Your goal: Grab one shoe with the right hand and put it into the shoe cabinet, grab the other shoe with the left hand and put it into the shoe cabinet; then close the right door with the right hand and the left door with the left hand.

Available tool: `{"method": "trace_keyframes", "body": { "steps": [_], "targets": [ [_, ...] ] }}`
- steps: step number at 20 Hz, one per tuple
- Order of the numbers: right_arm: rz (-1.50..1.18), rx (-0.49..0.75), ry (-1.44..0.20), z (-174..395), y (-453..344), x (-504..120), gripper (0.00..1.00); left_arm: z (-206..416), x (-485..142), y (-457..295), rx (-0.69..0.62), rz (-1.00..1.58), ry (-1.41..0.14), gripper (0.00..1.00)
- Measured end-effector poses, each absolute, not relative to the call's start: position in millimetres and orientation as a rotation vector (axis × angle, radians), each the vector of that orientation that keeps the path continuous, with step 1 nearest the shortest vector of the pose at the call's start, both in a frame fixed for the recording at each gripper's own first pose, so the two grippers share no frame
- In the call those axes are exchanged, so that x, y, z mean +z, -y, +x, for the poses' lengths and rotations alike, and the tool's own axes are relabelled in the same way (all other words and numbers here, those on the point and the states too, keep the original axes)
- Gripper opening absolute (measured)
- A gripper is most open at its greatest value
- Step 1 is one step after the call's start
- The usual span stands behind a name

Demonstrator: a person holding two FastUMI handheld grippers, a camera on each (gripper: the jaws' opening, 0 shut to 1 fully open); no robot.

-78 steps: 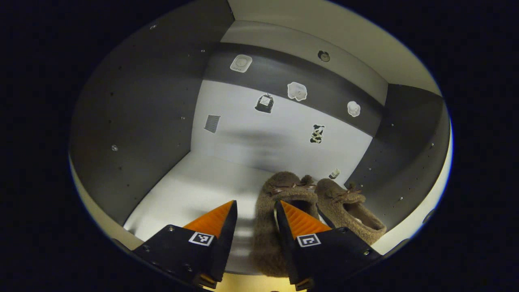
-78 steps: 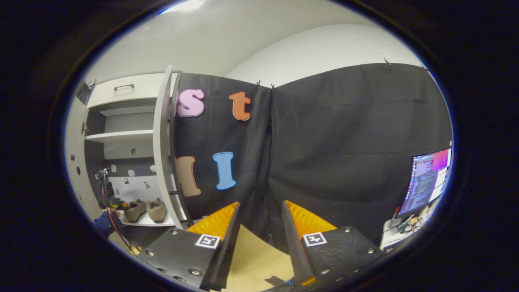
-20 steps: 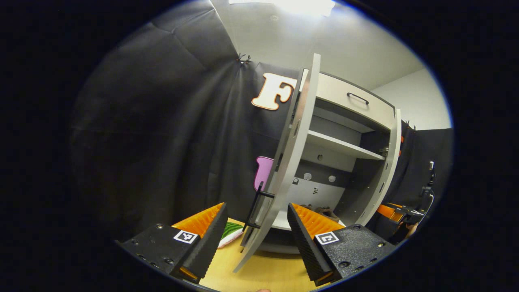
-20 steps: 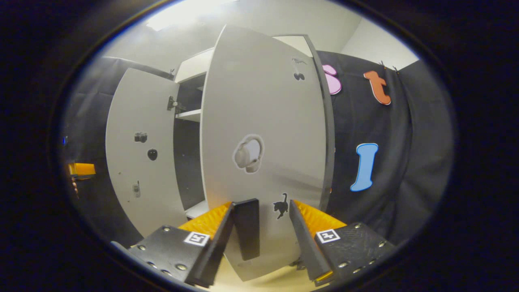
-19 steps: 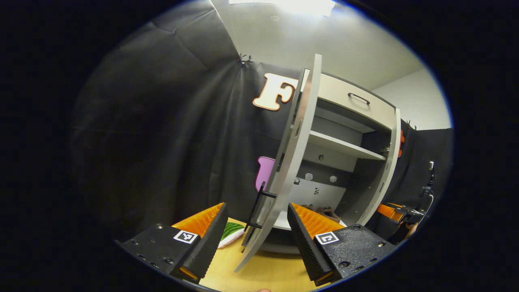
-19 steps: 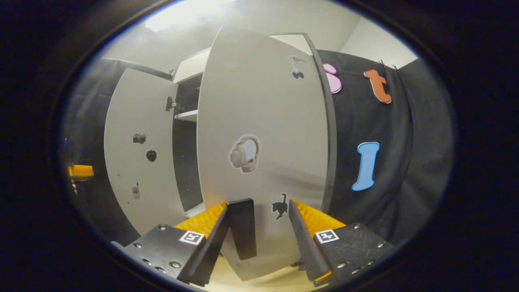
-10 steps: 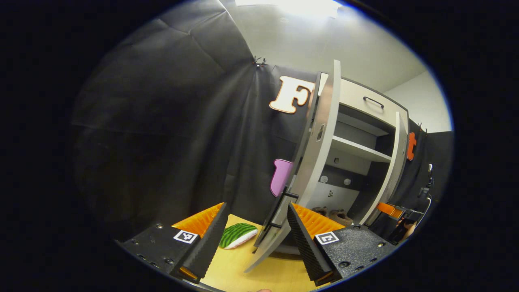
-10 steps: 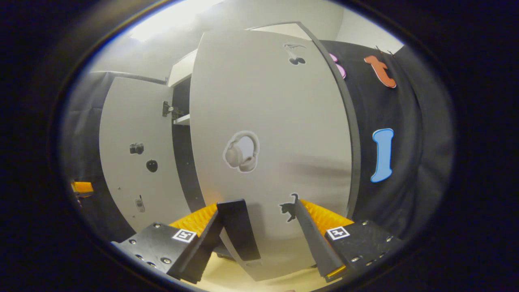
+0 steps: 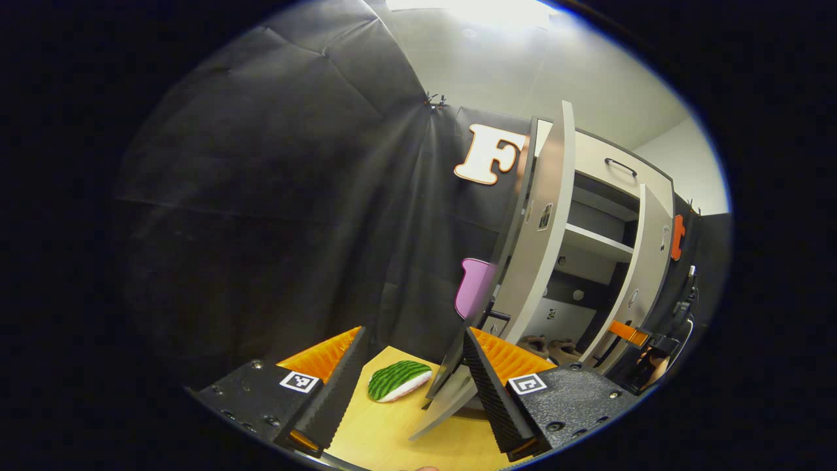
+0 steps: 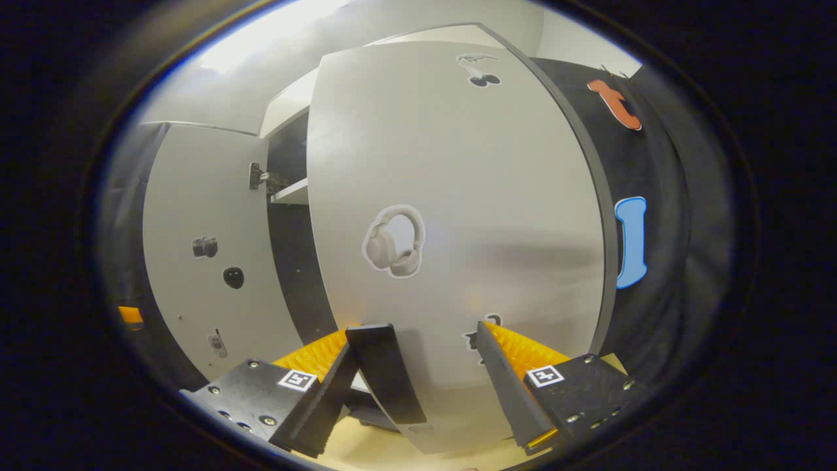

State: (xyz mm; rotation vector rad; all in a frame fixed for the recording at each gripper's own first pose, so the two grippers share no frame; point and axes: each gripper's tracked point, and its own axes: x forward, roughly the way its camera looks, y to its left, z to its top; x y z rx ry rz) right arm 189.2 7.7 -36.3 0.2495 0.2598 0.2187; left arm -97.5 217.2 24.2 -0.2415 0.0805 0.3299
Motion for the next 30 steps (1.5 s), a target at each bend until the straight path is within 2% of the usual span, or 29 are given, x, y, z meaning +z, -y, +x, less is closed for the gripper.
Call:
{"method": "trace_keyframes", "body": {
  "steps": [3,4,6,7,8,9,11,12,14,22,24,28,29,30],
  "targets": [
    [0.226,0.186,-0.252,205.2,-9.2,-35.2,1.0,-97.9,23.8,-221.7,0.338,-0.242,-0.082,0.9],
    [0.219,0.175,-0.25,207.2,-9.8,-35.6,1.0,-98.3,24.0,-222.5,0.338,-0.242,-0.082,0.84],
    [0.202,0.153,-0.247,208.5,-10.4,-37.1,0.98,-99.1,23.4,-224.8,0.338,-0.24,-0.085,0.84],
    [0.192,0.142,-0.247,209.6,-10.6,-37.3,0.97,-99.8,23.7,-225.5,0.34,-0.238,-0.086,0.9],
    [0.182,0.131,-0.247,212.0,-10.8,-37.5,1.0,-101.0,24.2,-226.9,0.341,-0.238,-0.085,0.9],
    [0.171,0.121,-0.247,212.8,-11.0,-38.6,1.0,-101.3,24.9,-227.0,0.34,-0.238,-0.085,0.84],
    [0.155,0.104,-0.243,215.9,-11.2,-39.2,1.0,-101.1,25.2,-227.1,0.333,-0.233,-0.086,0.84],
    [0.149,0.096,-0.239,217.6,-11.3,-39.3,1.0,-100.7,25.7,-226.7,0.327,-0.226,-0.089,0.9],
    [0.142,0.079,-0.231,218.9,-11.9,-40.8,1.0,-99.0,26.7,-225.5,0.314,-0.209,-0.093,0.9],
    [0.133,0.043,-0.227,218.5,-13.8,-41.0,0.98,-54.7,35.2,-197.7,0.117,-0.145,-0.081,0.9],
    [0.135,0.057,-0.234,216.5,-14.7,-40.0,1.0,-37.1,29.3,-192.2,0.074,-0.123,-0.088,0.9],
    [0.095,0.085,-0.196,194.2,-12.9,-24.5,1.0,-14.1,19.6,-183.0,0.01,-0.078,-0.11,0.9],
    [0.077,0.078,-0.185,183.5,-9.8,-20.6,0.97,-9.7,18.1,-182.5,0.002,-0.063,-0.114,0.9],
    [0.057,0.062,-0.173,177.6,-3.5,-16.2,1.0,-6.0,15.2,-179.8,-0.007,-0.053,-0.117,0.9]
  ]
}}
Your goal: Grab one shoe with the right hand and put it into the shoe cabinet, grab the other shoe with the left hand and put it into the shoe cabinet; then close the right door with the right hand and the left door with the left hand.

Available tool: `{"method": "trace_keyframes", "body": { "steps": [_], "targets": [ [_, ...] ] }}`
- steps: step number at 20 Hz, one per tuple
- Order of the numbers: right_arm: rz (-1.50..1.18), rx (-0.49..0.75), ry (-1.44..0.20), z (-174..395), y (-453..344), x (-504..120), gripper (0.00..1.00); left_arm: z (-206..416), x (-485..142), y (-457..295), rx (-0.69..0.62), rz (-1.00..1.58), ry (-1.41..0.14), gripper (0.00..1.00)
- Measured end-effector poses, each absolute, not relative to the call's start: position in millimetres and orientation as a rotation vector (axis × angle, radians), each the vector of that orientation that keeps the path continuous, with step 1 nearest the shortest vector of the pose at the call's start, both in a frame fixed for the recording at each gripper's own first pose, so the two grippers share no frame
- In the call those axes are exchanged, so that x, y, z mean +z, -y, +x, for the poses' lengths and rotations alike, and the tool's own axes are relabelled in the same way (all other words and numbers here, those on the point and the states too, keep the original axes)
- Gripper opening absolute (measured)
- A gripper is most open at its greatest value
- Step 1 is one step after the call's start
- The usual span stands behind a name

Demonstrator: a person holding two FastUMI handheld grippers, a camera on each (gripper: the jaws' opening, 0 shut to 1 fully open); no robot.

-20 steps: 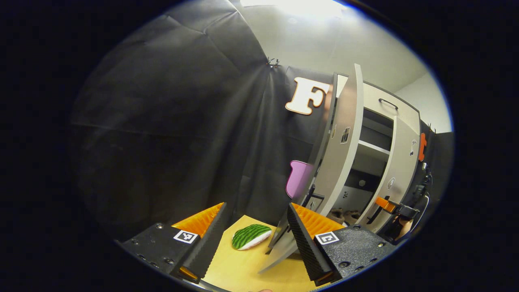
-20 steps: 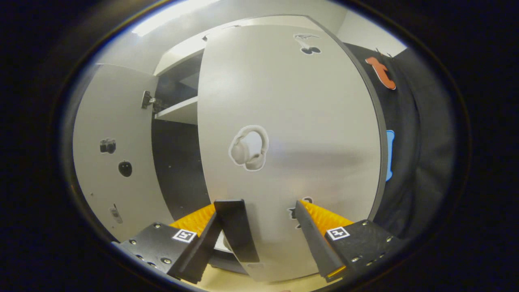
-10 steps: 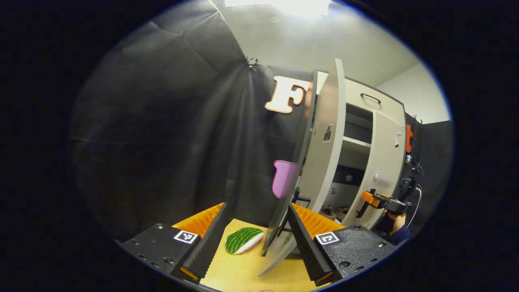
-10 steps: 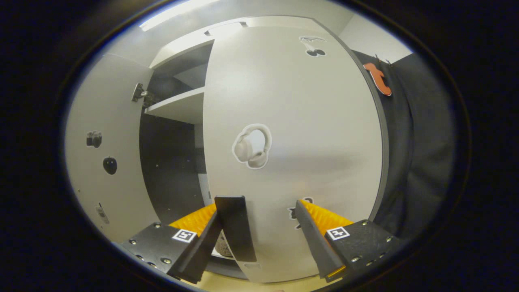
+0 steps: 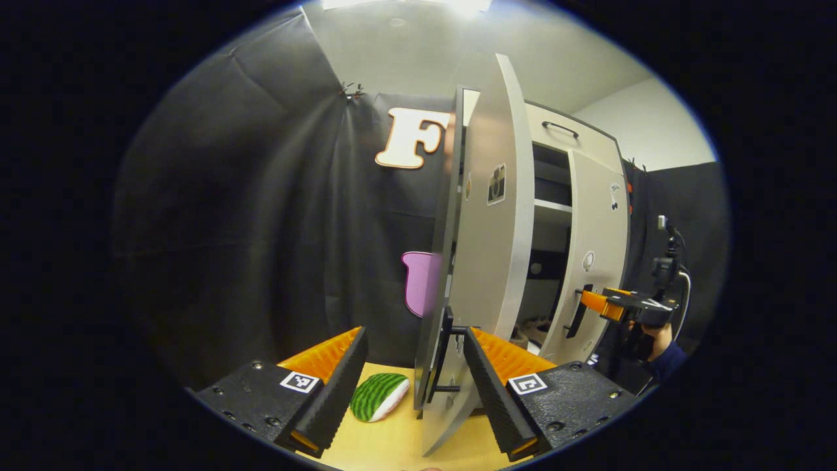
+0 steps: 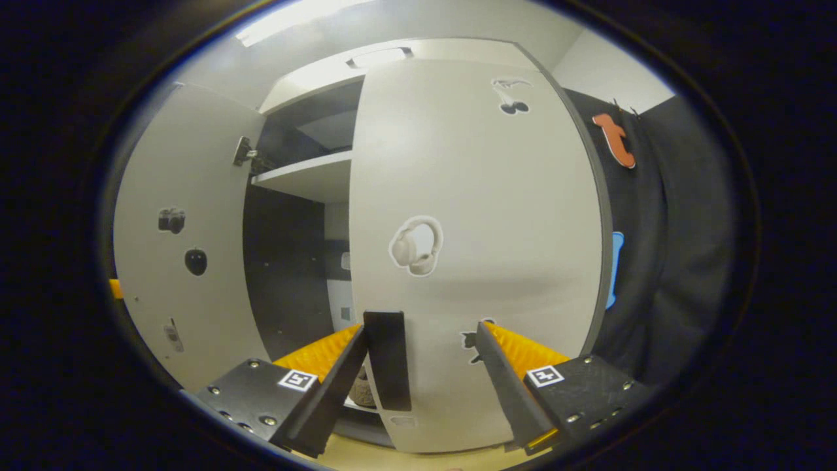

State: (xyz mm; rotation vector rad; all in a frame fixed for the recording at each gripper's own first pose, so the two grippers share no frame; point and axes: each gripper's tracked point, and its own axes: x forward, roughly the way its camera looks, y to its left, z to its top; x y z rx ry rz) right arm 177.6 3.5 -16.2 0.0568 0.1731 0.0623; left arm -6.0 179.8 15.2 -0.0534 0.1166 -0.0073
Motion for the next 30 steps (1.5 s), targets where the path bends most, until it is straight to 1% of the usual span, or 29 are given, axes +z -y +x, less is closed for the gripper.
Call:
{"method": "trace_keyframes", "body": {
  "steps": [1,2,4,6,7,8,12,16,17,18,19,20,21,22,23,24,27,30],
  "targets": [
    [0.049,0.059,-0.161,169.0,2.0,-11.1,1.0,-2.3,13.4,-176.3,-0.024,-0.051,-0.122,0.84],
    [0.051,0.057,-0.155,162.7,5.8,-7.7,0.99,1.2,11.5,-173.8,-0.03,-0.049,-0.126,0.9],
    [0.07,0.047,-0.153,152.6,16.8,-2.1,1.0,2.5,10.5,-172.7,-0.048,-0.046,-0.127,0.92],
    [0.09,0.025,-0.146,144.0,30.7,3.9,0.99,6.1,10.6,-162.7,-0.095,-0.073,-0.131,0.83],
    [0.102,0.015,-0.141,139.3,37.6,6.7,0.99,5.3,8.9,-157.2,-0.121,-0.091,-0.136,0.76],
    [0.111,0.007,-0.136,133.5,42.9,8.9,0.99,6.4,8.6,-150.4,-0.149,-0.102,-0.142,0.8],
    [0.124,-0.029,-0.128,115.7,65.2,15.6,0.99,13.2,7.3,-109.4,-0.254,-0.091,-0.15,0.78],
    [0.119,-0.069,-0.132,98.6,89.7,17.0,1.0,27.7,6.7,-77.7,-0.323,-0.065,-0.139,0.78],
    [0.116,-0.081,-0.134,94.7,96.0,17.2,0.97,31.0,4.8,-67.6,-0.344,-0.074,-0.139,0.78],
    [0.113,-0.093,-0.137,91.0,102.0,17.4,0.97,33.8,4.5,-57.4,-0.364,-0.086,-0.139,0.78],
    [0.111,-0.106,-0.137,87.7,108.8,18.3,0.97,37.7,3.9,-49.9,-0.38,-0.096,-0.138,0.72],
    [0.108,-0.118,-0.138,82.9,115.9,19.4,0.97,41.4,2.5,-44.0,-0.386,-0.102,-0.139,0.78],
    [0.105,-0.13,-0.137,79.6,122.0,21.0,0.97,46.1,0.2,-39.7,-0.386,-0.1,-0.142,0.72],
    [0.102,-0.142,-0.135,75.8,128.1,23.1,0.97,51.5,6.3,-27.2,-0.392,-0.099,-0.139,0.72],
    [0.097,-0.155,-0.132,72.8,135.2,25.4,0.97,57.8,6.3,-23.3,-0.387,-0.094,-0.136,0.79],
    [0.092,-0.167,-0.128,69.6,141.0,27.3,0.97,63.3,3.0,-17.0,-0.396,-0.094,-0.141,0.82],
    [0.081,-0.199,-0.113,62.0,156.4,32.1,0.97,73.7,-0.4,-2.2,-0.419,-0.108,-0.146,0.82],
    [0.07,-0.223,-0.106,52.6,169.1,34.5,0.97,85.7,-2.3,13.1,-0.433,-0.094,-0.142,0.84]
  ]
}}
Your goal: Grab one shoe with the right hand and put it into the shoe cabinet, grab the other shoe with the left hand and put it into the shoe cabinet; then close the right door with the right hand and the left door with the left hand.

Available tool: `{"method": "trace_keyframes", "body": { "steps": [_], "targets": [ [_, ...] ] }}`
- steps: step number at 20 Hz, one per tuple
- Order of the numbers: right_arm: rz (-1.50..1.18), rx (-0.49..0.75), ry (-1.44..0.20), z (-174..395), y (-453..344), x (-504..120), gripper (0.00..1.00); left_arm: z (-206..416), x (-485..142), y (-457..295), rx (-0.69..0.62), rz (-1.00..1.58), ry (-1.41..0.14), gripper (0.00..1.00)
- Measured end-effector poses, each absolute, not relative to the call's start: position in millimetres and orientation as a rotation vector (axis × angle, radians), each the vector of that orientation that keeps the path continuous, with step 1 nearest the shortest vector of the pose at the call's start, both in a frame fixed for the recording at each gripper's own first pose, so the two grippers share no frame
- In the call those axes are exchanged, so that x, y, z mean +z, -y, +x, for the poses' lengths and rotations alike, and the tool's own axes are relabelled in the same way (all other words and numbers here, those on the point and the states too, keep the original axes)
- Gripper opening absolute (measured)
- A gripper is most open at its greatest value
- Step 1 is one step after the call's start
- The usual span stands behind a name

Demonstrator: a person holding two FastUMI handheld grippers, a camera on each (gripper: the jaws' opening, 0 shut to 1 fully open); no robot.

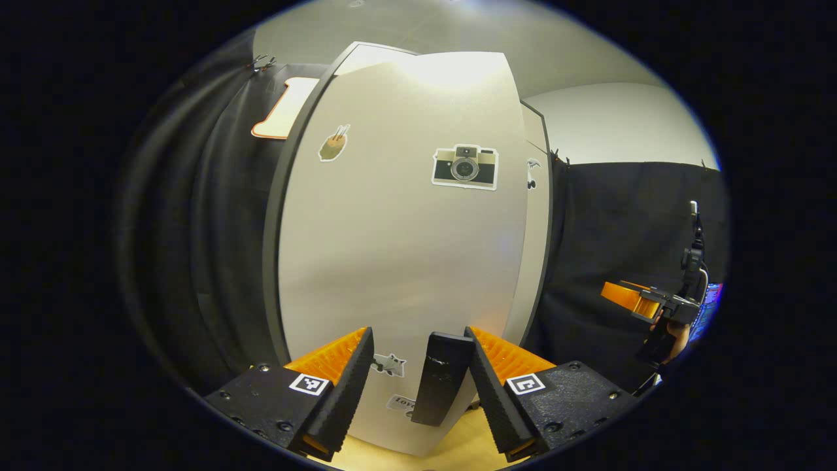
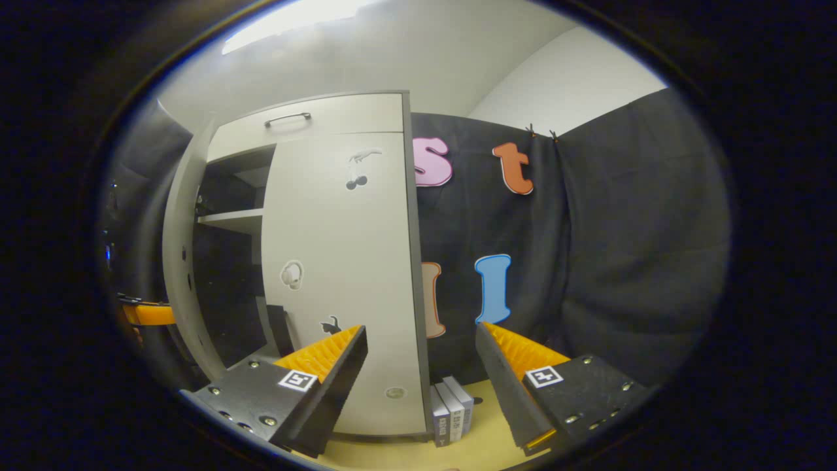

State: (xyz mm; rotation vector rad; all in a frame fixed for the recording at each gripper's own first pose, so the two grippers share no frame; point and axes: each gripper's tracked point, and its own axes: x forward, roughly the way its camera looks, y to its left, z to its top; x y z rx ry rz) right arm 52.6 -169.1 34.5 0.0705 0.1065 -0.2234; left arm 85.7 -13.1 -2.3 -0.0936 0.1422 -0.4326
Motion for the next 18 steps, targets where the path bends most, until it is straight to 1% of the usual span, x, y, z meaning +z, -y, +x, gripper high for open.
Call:
{"method": "trace_keyframes", "body": {
  "steps": [3,4,10,13,14,18],
  "targets": [
    [0.051,-0.253,-0.103,42.9,182.6,36.4,0.97,100.1,-4.9,26.1,-0.426,-0.064,-0.138,0.85],
    [0.044,-0.263,-0.103,40.9,187.3,35.7,0.97,105.5,-5.8,30.9,-0.425,-0.068,-0.14,0.87],
    [0.028,-0.314,-0.096,27.4,214.4,39.8,0.97,127.8,-12.6,49.3,-0.44,-0.141,-0.161,0.87],
    [0.024,-0.332,-0.089,25.0,224.4,42.3,0.97,135.4,-15.0,52.4,-0.418,-0.114,-0.159,0.88],
    [0.025,-0.335,-0.088,24.5,226.4,42.0,1.0,139.0,-16.0,54.2,-0.413,-0.103,-0.159,0.88],
    [0.026,-0.336,-0.088,27.5,231.6,40.3,1.0,140.6,-17.3,55.4,-0.401,-0.09,-0.157,0.88]
  ]
}}
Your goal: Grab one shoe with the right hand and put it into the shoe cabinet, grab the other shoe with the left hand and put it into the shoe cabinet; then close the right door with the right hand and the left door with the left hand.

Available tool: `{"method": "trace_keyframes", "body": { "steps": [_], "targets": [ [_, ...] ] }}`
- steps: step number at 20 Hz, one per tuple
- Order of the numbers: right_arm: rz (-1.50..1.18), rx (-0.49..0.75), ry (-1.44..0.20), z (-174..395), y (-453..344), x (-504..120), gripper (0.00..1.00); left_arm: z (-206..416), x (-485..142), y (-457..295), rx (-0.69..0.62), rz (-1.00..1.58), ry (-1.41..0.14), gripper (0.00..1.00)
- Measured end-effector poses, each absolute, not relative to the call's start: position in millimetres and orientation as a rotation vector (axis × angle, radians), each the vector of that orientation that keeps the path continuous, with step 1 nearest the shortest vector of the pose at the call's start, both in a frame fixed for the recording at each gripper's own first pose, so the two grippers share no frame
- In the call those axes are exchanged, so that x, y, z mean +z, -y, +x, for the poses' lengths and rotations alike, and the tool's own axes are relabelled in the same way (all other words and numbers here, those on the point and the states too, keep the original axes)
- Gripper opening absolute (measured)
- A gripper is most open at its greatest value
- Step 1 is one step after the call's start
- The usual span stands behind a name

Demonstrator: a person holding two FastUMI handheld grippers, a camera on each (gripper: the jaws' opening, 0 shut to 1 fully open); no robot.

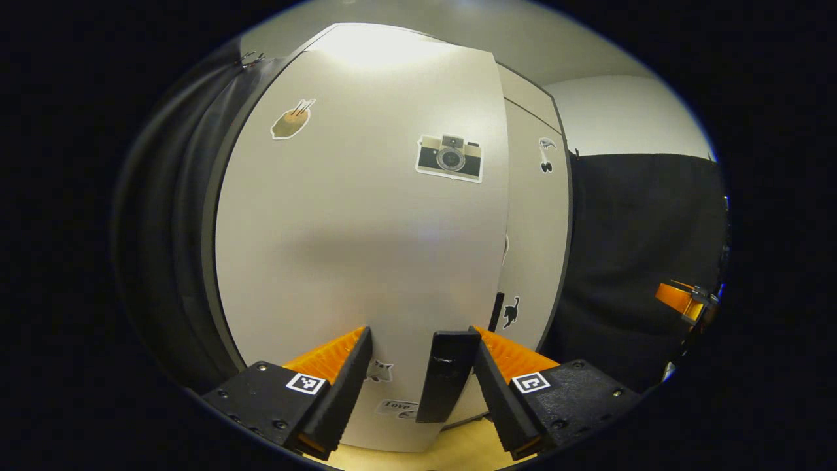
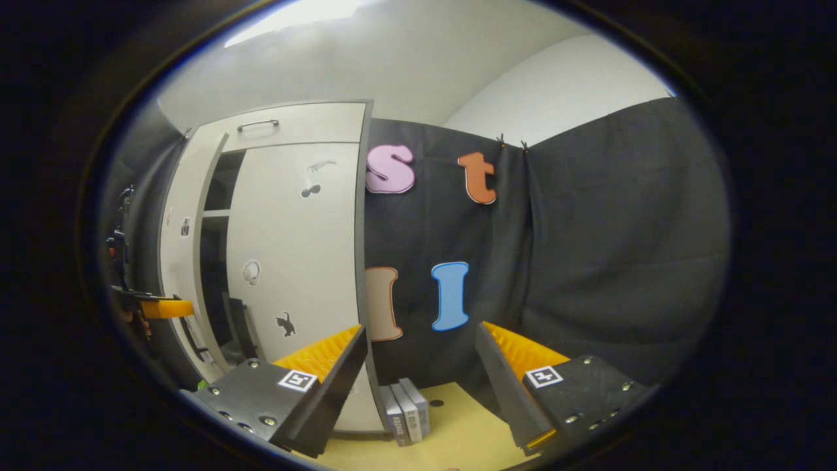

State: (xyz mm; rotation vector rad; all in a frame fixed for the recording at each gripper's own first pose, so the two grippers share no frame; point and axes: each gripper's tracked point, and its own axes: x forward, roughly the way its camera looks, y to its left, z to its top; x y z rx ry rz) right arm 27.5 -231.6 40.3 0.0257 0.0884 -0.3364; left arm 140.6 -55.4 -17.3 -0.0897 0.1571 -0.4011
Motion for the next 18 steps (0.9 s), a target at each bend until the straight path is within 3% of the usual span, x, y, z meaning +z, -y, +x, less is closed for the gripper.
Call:
{"method": "trace_keyframes", "body": {
  "steps": [18],
  "targets": [
    [0.026,-0.334,-0.096,48.3,241.7,28.1,1.0,153.0,-22.9,60.2,-0.401,-0.117,-0.171,0.88]
  ]
}}
